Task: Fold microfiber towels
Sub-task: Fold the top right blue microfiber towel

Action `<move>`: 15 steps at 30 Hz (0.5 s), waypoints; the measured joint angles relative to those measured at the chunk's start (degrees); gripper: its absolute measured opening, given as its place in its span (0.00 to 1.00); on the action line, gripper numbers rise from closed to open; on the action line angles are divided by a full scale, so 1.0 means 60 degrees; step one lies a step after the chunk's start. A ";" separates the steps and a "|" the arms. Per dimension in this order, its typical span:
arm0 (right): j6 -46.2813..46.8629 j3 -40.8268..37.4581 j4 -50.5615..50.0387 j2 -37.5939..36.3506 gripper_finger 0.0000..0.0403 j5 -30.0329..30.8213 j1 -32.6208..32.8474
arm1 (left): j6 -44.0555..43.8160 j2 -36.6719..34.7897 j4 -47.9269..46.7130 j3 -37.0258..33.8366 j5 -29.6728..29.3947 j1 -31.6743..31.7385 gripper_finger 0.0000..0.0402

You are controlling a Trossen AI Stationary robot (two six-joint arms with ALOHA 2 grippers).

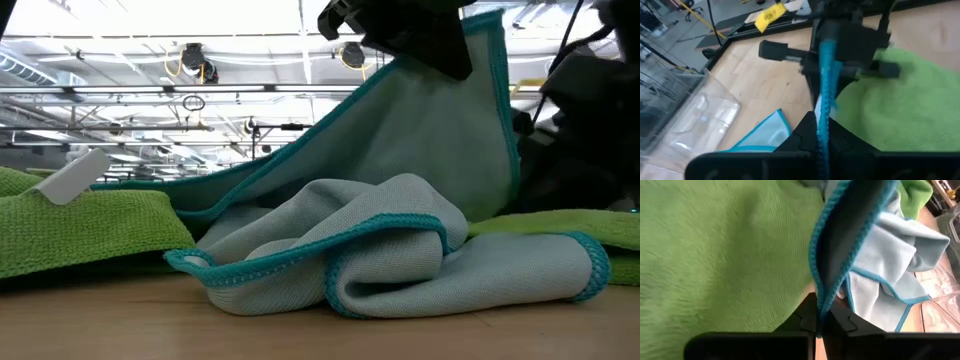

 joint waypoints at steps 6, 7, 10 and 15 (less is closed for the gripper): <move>0.0786 0.0197 -0.0607 -0.1641 0.01 0.0006 0.0004 | 0.0911 -0.0233 -0.0181 -0.0007 -0.0147 0.0180 0.01; 0.0890 0.0288 -0.0987 -0.1991 0.01 0.0031 0.0000 | 0.1063 -0.0285 -0.0061 -0.0007 -0.0140 0.0260 0.01; 0.1247 0.0721 -0.2257 -0.2980 0.01 0.0450 -0.0033 | 0.1806 -0.0653 0.0101 -0.0004 -0.0167 0.0451 0.02; 0.1330 0.1569 -0.4148 -0.4452 0.01 0.1342 -0.0062 | 0.3211 -0.1340 0.0598 0.0000 -0.0010 0.0784 0.01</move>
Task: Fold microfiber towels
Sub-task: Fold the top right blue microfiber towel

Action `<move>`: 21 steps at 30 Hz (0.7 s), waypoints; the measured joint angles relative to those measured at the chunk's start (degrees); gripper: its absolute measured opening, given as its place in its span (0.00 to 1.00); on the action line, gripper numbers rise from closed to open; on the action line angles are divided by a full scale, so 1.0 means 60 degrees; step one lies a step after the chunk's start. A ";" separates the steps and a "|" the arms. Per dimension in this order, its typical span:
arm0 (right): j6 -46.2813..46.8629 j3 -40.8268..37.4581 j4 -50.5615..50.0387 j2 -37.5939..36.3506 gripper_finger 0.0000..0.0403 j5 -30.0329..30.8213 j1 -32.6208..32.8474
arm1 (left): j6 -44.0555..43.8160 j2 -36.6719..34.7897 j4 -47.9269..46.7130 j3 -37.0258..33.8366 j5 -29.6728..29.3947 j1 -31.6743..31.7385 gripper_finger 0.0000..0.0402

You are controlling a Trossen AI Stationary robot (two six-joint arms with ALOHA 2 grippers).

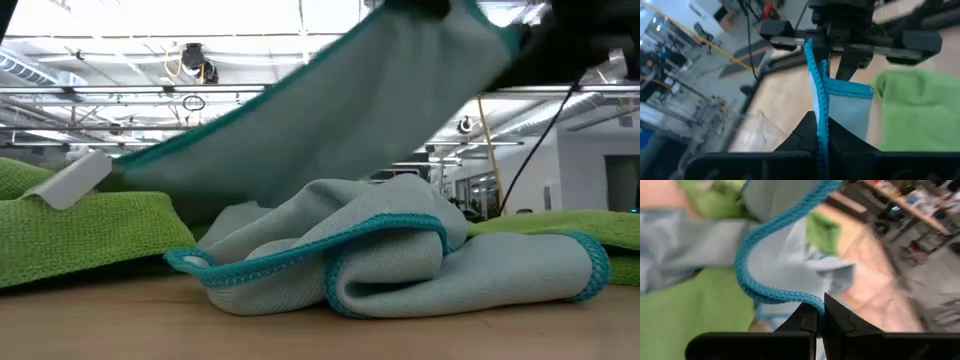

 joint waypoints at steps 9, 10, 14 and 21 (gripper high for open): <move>-0.1156 0.1600 -0.1836 -0.1849 0.00 0.2066 -0.0022 | 0.2579 -0.1170 0.0907 0.0000 0.1817 0.1151 0.02; -0.1366 0.1800 -0.1978 -0.1992 0.00 0.2173 -0.0022 | 0.2793 -0.1312 0.0991 0.0000 0.2037 0.1278 0.02; -0.2155 0.2616 -0.2443 -0.2418 0.00 0.2201 -0.0026 | 0.3352 -0.2015 0.1127 0.0000 0.3061 0.1791 0.01; -0.3662 0.4341 -0.2485 -0.2540 0.00 0.2448 -0.0029 | 0.3498 -0.3259 0.1154 0.0000 0.5091 0.2990 0.01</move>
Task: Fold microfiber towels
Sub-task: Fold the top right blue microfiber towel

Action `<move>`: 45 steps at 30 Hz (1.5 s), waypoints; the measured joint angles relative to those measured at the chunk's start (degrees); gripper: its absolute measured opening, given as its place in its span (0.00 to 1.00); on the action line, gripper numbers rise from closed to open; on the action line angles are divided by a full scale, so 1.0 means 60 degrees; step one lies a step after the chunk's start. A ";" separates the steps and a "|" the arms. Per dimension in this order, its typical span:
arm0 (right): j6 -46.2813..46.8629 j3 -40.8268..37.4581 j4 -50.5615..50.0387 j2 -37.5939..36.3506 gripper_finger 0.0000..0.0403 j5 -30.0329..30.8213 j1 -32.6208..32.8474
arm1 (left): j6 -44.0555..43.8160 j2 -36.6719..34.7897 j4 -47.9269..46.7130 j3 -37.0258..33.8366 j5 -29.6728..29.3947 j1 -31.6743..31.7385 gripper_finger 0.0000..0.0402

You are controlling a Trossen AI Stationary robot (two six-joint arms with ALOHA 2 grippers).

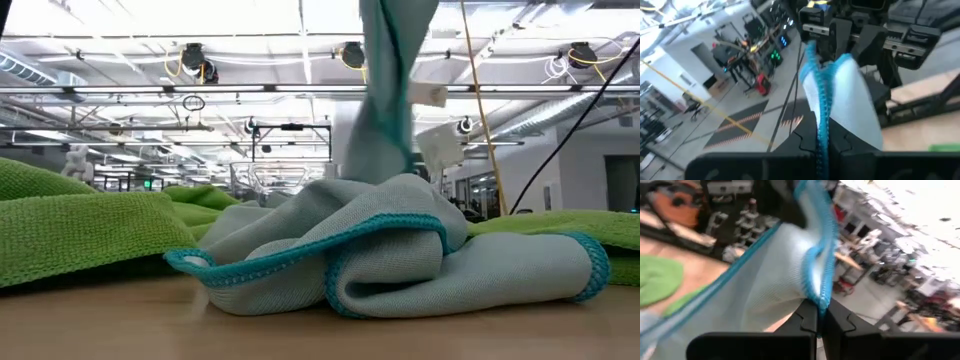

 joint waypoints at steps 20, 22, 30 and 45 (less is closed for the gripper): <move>0.2837 0.1351 -0.3451 0.0268 0.00 -0.0857 -0.0182 | -0.1832 0.0061 -0.1545 0.0007 0.3478 0.1779 0.02; 0.3121 0.1351 -0.3518 0.0327 0.00 -0.1309 -0.0182 | -0.2274 0.0061 -0.1950 -0.0007 0.3456 0.1593 0.02; 0.4250 0.1351 -0.3692 0.0769 0.00 -0.3363 -0.0179 | -0.3387 0.0061 -0.3315 -0.0011 0.2510 0.0326 0.02; 0.8075 -0.0406 -0.2514 0.2173 0.01 -0.6595 0.0919 | -0.5944 0.1417 -0.4149 -0.0036 -0.0242 -0.3005 0.02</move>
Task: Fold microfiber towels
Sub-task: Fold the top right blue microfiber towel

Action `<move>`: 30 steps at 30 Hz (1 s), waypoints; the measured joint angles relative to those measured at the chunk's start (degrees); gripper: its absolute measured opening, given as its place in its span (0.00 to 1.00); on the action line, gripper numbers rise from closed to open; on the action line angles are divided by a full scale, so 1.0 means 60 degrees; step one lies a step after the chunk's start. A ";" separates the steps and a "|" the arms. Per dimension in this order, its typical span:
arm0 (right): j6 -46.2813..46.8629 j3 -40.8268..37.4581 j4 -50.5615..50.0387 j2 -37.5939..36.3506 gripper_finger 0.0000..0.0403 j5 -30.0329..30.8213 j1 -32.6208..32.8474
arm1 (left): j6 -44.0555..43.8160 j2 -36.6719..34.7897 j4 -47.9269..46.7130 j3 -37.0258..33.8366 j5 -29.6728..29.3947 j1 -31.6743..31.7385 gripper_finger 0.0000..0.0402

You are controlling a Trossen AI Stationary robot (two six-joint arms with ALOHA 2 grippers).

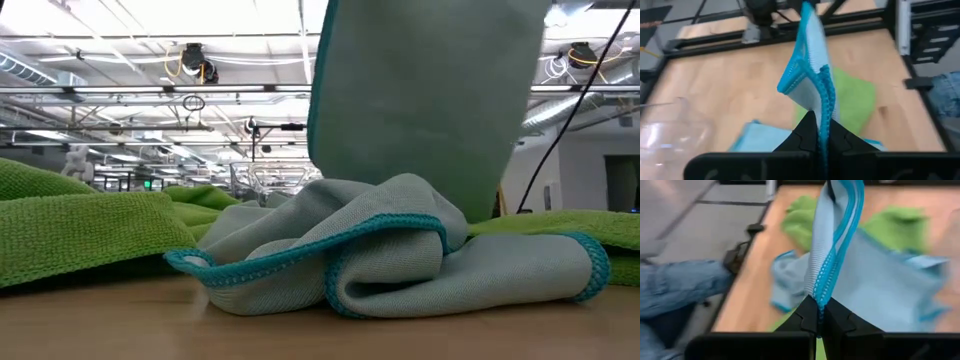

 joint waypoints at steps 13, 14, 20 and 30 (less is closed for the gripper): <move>0.1549 -0.1970 0.4566 0.1373 0.01 -0.1016 0.1698 | -0.2021 0.1482 0.2024 0.0000 -0.1371 -0.2266 0.01; 0.1588 -0.1970 0.4752 0.1491 0.01 -0.1136 0.1768 | -0.2162 0.1493 0.2119 0.0000 -0.1418 -0.2366 0.02; 0.1666 -0.1966 0.5305 0.1729 0.01 -0.1384 0.2054 | -0.2731 0.1629 0.2453 0.0015 -0.1489 -0.2670 0.01; 0.1172 -0.1970 0.4806 0.2099 0.01 0.0010 0.1353 | -0.3566 0.1605 0.0750 0.0015 -0.1885 -0.2564 0.02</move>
